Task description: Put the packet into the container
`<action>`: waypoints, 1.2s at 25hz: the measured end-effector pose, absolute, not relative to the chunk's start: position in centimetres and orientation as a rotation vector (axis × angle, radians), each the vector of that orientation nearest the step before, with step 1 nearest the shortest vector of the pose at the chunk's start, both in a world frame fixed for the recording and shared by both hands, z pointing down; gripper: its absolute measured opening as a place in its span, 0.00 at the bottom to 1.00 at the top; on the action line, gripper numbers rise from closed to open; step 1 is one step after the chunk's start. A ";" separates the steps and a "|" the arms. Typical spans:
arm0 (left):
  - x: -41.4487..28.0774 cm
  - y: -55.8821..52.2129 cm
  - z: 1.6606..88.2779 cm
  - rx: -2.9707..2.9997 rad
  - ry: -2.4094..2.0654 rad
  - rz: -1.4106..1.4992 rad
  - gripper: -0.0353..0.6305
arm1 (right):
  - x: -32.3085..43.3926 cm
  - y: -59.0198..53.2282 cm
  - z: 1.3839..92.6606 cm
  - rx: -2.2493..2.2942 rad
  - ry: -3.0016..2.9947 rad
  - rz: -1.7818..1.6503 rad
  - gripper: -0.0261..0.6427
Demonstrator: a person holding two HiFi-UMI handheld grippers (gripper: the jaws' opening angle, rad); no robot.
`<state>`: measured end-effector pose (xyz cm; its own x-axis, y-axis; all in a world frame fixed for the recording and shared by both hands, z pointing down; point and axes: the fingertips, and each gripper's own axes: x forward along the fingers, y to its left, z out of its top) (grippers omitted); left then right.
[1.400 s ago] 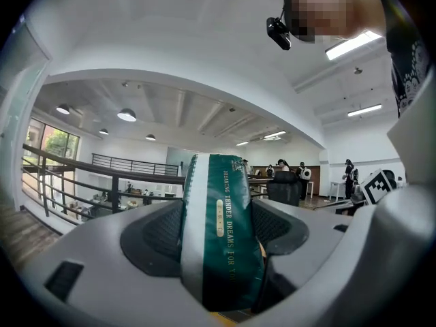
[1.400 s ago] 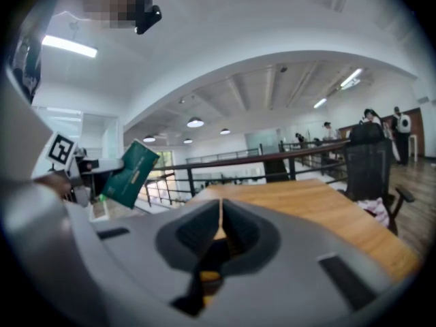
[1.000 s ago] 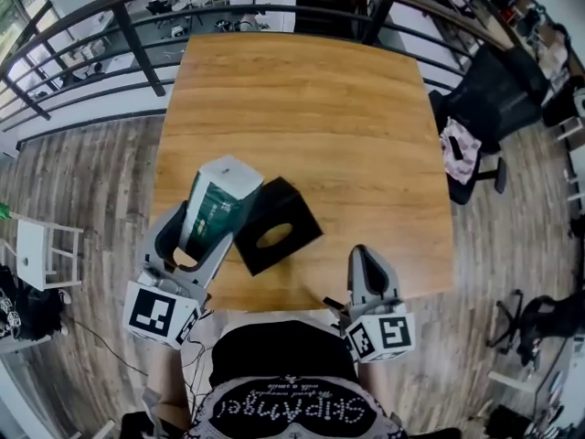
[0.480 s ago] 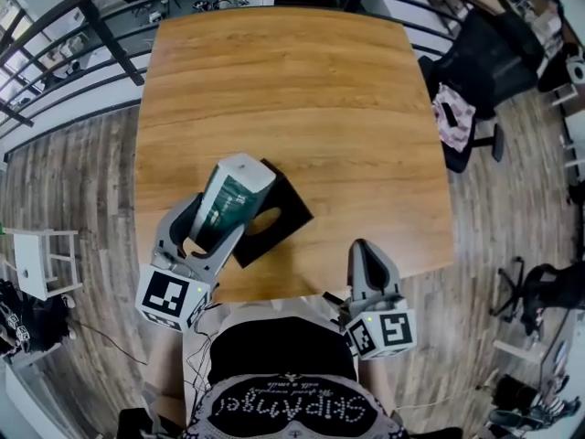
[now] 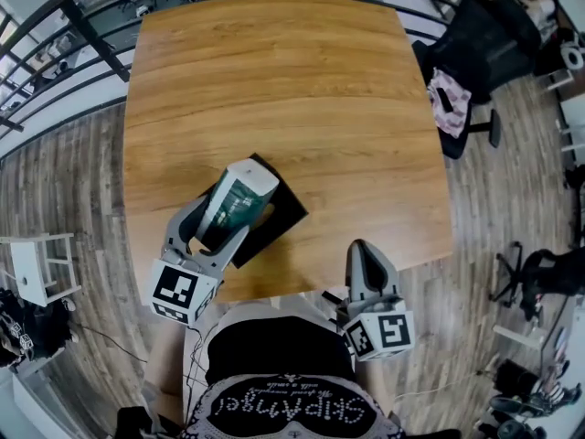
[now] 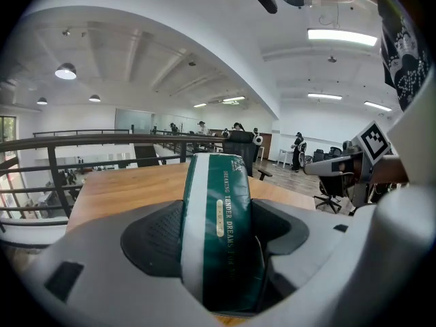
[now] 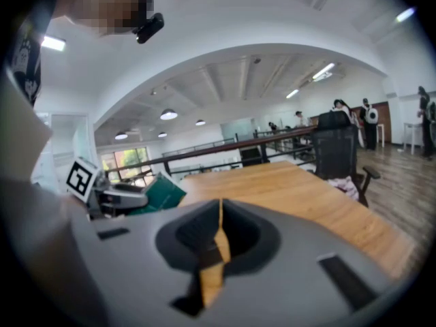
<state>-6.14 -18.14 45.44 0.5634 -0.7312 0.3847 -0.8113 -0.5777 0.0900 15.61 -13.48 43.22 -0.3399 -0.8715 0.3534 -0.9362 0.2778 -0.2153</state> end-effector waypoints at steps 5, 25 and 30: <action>-5.6 -17.9 47.4 2.529 -1.241 0.471 0.56 | 15.7 -13.3 43.3 1.721 -2.355 0.587 0.09; -3.0 -17.1 53.1 2.496 -1.137 0.601 0.56 | 17.5 -12.9 43.2 1.789 -2.310 0.594 0.09; -2.8 -16.8 54.1 2.483 -1.112 0.639 0.56 | 17.5 -13.1 43.2 1.783 -2.315 0.593 0.09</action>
<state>-2.79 -16.78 54.14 0.5911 -0.6085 0.5294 -0.7639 -0.6330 0.1254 17.49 -13.12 43.15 -0.2766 -0.8912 0.3596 -0.9543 0.2107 -0.2118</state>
